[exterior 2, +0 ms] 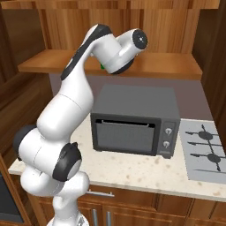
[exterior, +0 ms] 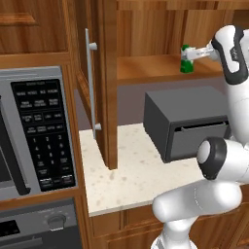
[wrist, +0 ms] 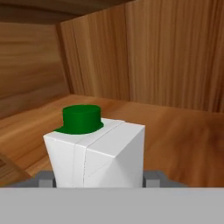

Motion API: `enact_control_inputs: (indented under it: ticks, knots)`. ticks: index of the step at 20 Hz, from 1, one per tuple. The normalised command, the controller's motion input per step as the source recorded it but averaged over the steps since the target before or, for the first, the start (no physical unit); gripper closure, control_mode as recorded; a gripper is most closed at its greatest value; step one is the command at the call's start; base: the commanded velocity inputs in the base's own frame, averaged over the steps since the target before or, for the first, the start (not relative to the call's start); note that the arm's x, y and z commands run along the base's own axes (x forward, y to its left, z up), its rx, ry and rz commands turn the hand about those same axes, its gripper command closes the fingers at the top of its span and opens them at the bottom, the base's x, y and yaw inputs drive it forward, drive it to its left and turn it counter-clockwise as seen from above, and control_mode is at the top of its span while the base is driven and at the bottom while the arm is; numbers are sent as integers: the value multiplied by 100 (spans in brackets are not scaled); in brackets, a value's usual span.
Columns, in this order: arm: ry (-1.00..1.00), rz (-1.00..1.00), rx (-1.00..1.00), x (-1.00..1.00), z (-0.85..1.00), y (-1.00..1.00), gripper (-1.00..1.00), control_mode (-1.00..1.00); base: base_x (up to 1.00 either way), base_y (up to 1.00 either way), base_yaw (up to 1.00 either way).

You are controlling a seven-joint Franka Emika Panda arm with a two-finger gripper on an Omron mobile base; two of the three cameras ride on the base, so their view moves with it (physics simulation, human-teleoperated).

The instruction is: Pick the milk from the counter and place it in the open cabinet.

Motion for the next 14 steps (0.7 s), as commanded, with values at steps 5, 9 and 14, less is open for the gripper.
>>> enact_control_inputs:
  ticks: [5, 9, 14]
  knots:
    - [2, -5, 0, 22, -12, 0, 100, -100, 0, 0, 0]
    - [0, -2, 0, 22, -14, 0, 100, -100, 0, 0, 0]
    - [0, 0, 0, 19, -17, 0, 100, -100, 0, 0, 0]
